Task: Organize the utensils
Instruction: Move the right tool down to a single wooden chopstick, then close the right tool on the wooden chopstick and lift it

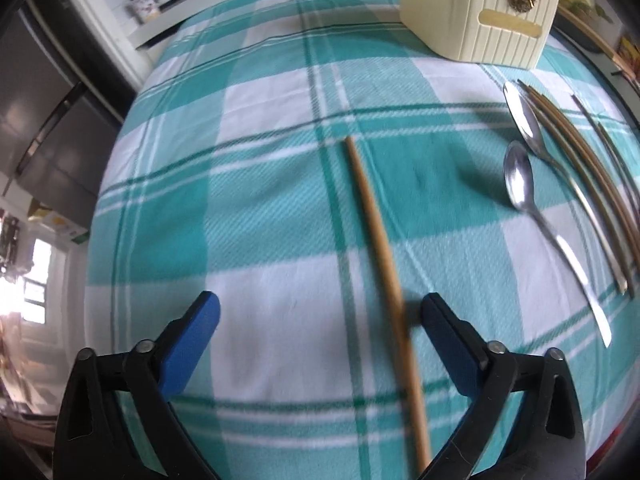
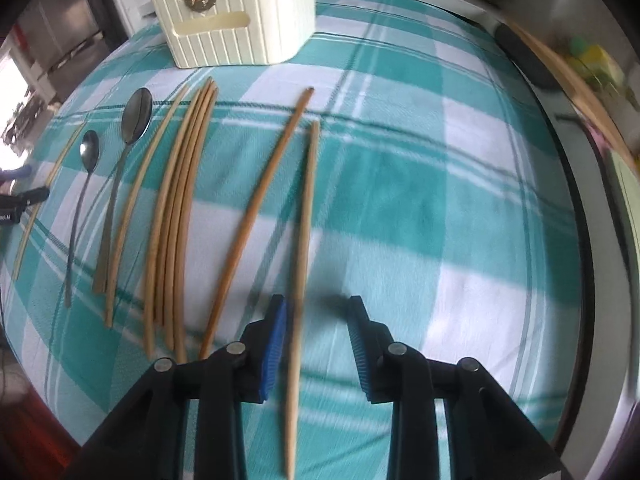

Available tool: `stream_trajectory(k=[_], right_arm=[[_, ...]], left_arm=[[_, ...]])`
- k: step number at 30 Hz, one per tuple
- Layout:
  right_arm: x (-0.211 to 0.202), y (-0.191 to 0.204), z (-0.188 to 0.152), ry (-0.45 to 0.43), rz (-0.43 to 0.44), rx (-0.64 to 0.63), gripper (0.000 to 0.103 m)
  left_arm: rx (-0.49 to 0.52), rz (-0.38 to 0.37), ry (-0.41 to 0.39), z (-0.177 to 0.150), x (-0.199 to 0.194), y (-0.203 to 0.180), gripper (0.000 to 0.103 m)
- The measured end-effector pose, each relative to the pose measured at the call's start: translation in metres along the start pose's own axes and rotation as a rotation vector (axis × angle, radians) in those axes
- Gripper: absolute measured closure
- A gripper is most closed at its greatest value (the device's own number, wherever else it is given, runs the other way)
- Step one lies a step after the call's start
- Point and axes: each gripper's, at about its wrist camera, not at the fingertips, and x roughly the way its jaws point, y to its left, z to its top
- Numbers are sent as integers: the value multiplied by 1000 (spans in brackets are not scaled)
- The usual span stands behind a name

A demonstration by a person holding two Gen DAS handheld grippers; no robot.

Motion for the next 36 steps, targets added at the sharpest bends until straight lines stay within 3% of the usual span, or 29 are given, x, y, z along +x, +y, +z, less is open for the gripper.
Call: stream_trajectory(k=[5,7,9,10,11,17,23,29,36], right_arm=[[14,-1,38,11,14,-27,70],[20,-4,55,3,29,-15,70],[26,-6,71,-10,37,1,72],[29,-6,77,-11,47,12,78],[29,-8,82,-23,41,24,94],[11,-17,83,-111,71,116,96],[-76,-10,63,-309,123,109,97],[-148,-5,49,-434,131,67,96],[-214,12,64,-621,107,39,97]], left_arm=[[-32,-111,55,25,11,6,30],[-46,-120,66,35,13,8,41],[-48,-130,66,45,15,9,63],[-50,-139,67,50,16,10,81],[-52,-140,67,54,17,10,95],[-98,-149,13,57,7,16,98],[-130,-227,-190,45,-75,30,98],[-133,-272,-341,37,-144,40,98],[-143,-307,-475,69,-202,52,99]])
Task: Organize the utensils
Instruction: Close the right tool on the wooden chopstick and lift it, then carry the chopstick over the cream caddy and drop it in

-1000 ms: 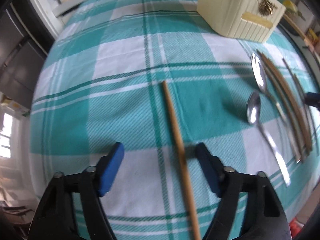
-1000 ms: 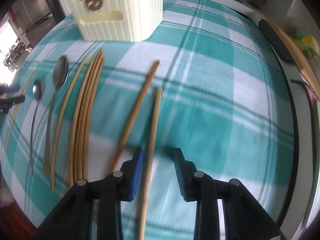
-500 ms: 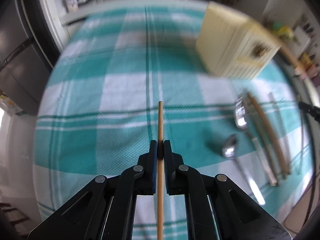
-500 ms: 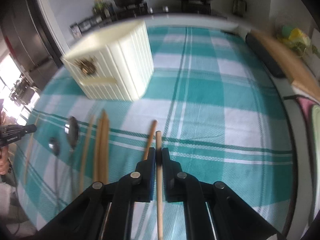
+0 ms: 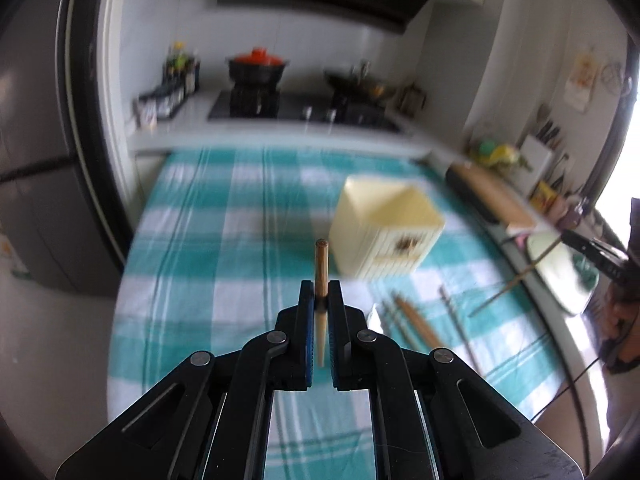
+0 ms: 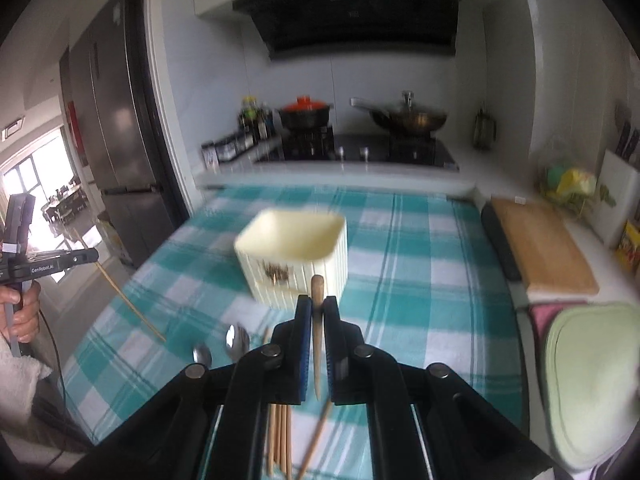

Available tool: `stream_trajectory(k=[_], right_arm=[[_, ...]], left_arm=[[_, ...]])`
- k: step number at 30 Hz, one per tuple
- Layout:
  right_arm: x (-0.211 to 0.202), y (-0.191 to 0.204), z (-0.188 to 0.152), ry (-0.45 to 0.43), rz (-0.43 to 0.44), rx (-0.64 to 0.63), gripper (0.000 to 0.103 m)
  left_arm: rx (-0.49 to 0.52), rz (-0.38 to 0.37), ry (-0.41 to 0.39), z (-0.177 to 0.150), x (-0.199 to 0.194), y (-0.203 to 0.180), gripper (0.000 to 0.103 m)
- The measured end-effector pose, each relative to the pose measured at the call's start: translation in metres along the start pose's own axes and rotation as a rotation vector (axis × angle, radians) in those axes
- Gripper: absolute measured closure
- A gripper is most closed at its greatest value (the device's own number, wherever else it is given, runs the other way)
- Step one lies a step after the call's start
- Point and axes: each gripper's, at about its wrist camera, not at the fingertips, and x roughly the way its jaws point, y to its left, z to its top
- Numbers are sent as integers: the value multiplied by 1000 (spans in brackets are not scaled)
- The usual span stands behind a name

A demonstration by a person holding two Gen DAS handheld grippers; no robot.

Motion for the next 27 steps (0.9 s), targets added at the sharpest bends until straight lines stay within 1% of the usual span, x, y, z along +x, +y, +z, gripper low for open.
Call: stream_trajectory(k=[3,5,6,7,9,11,13,15,17,19,21,23,25,26,27], right_arm=[[2,6,41,-87,-9,-10,97],[10,9,74,-131,-4,-8,97],[13,11,82,-143,-4,-9,97],[21,13,99,-159,-2,-13,97],[32,19,116,-179,-5,-21,97],[47,24,131,-203,-8,-22,97],[64,28,135,-203,-6,-18,97],[87,30,133,-152,2,-10,97],[112,31,127,-86,12,5,97],[139,31,118,-8,10,11,97],[164,30,108,63,3,15,97],[184,28,100,115,2,21,96],[196,26,94,141,4,28,95],[199,24,93,138,5,35,92],[199,23,93,126,-1,36,88]], left_arm=[[7,-22,-77,49,-7,-14,99],[6,-46,-109,76,-7,-25,99],[5,-59,-122,90,-4,-32,99],[5,-65,-134,102,-1,-38,99],[10,-60,-154,120,6,-50,99],[12,-45,-164,134,23,-59,99],[13,-36,-134,141,49,-67,99],[3,-30,-87,141,74,-70,99],[-9,-27,-16,137,107,-71,99],[-21,-22,63,127,140,-70,99],[-33,-9,122,118,168,-69,99],[-31,-3,152,112,183,-72,98],[-36,5,172,109,192,-75,98],[-47,12,171,110,193,-75,94],[-67,13,165,111,190,-73,89]])
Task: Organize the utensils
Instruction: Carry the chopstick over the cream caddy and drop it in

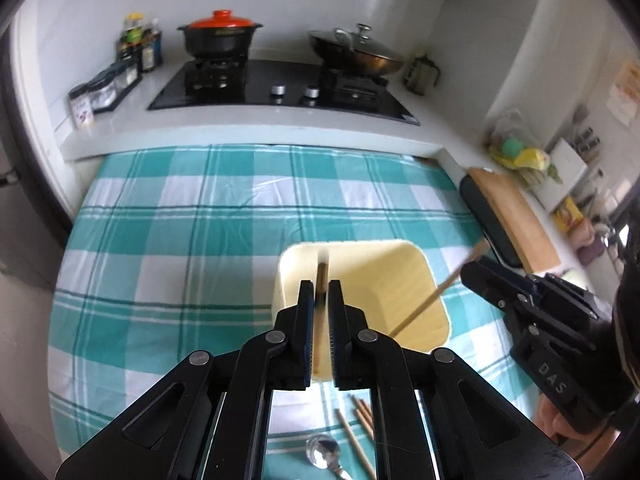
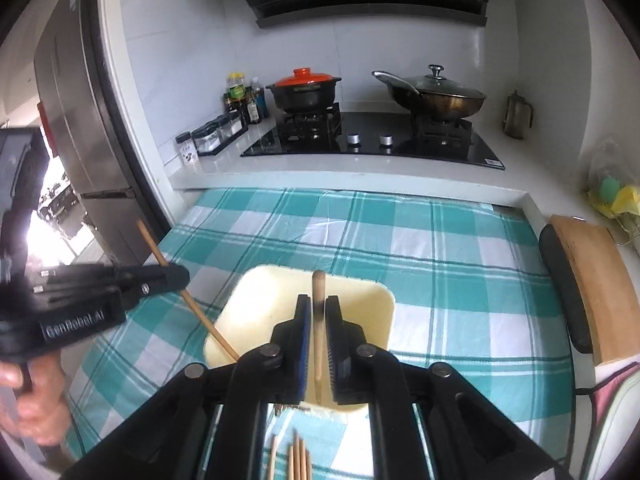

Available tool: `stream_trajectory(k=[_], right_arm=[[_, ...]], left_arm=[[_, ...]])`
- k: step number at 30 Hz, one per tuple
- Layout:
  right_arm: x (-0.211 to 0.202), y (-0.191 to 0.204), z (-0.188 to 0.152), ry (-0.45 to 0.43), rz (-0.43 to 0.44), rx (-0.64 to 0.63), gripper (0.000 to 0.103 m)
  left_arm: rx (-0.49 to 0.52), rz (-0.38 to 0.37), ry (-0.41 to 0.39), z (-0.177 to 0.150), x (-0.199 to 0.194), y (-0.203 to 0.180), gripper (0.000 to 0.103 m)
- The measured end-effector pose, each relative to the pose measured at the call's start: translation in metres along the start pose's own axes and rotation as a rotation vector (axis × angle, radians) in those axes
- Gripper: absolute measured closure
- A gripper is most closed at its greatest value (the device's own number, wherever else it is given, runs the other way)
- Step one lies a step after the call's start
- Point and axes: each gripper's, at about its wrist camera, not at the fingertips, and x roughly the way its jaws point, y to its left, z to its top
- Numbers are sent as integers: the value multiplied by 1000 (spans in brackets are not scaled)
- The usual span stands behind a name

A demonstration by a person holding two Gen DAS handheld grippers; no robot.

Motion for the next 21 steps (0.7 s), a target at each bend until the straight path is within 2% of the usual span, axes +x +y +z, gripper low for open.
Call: stream_trajectory(k=[2,4,7,9,10,13,16,21], right_arm=[[-10,-1,3,-51,-16,1,65],[-31,-1,7,-118,-17,9,60],[-74,0,5,-202,-29,-20,59],[-102,1,-4,-248,-48,-55,51],[-117,1,-13,-266,-60,-75,47],[-149,-1,-46,-274,-90,-123,45],[-169,-8,-96,-248,-116,-144,45],[-169,-23,-200,-177,-207,-139,45]], left_arm=[[-16,-14,-20,0,-14,3,49],[5,-5,-82,-2,-38,5,36],[76,9,-141,-14,-74,8,29],[112,18,-162,-30,-95,11,20],[136,28,-169,-45,-107,14,15],[197,62,-157,-91,-123,22,5],[223,79,-102,-158,-122,33,5],[166,116,-48,-257,-104,39,5]])
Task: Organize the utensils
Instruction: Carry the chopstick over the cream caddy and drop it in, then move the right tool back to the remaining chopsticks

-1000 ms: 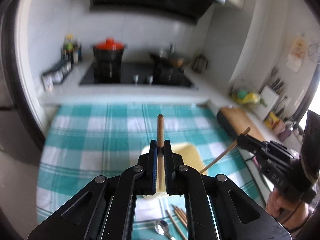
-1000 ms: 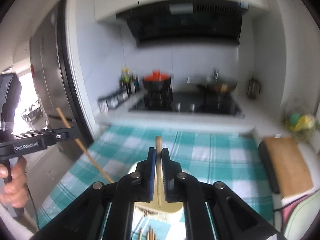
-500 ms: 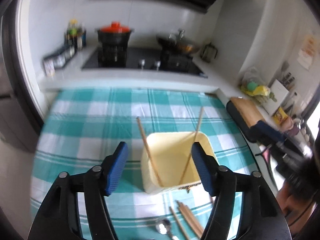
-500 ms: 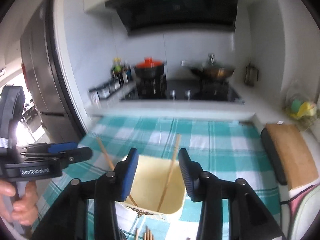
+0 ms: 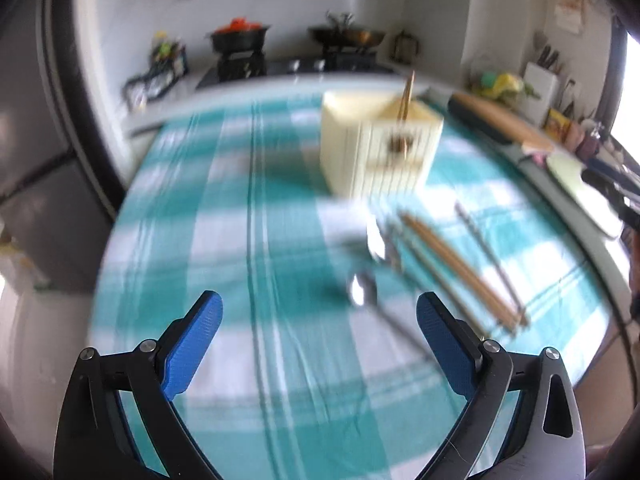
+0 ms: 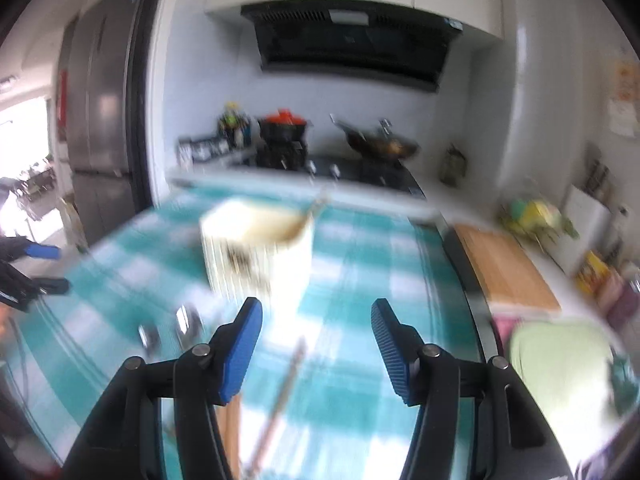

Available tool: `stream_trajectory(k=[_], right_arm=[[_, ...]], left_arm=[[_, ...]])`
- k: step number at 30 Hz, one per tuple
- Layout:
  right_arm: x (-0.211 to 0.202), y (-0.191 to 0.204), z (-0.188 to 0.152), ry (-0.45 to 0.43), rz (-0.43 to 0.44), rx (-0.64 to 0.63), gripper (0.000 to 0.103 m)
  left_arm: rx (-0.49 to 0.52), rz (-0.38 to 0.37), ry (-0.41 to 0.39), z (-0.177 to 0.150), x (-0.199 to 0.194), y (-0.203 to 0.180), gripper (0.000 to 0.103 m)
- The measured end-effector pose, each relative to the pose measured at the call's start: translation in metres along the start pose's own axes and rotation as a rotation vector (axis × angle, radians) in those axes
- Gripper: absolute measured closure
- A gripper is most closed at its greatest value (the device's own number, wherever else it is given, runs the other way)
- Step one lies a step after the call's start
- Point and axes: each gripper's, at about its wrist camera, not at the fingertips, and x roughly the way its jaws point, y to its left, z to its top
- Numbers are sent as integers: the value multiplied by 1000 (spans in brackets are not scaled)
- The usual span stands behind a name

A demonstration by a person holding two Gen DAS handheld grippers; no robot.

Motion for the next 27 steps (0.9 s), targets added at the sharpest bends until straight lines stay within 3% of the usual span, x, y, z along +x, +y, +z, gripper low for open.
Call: stream_trajectory(k=[4,8,19,23,27], right_arm=[[15,-9,-77,124,-31,94,45],[35,-18,-118,203,-69,184,45],[55,-9,-148,237,-119,163,45],[58,-8,-150,250,-125,163,45],[56,-11,-151,241,-132,184,45]], left_arm=[[-148,-41,55,-42,21,-11,5],[-178,-13,55,-54,28,-28,5],[-221,62,81,-60,49,-40,5],[-251,76,95,-47,67,-48,5],[-240,140,95,-34,90,-62,5]])
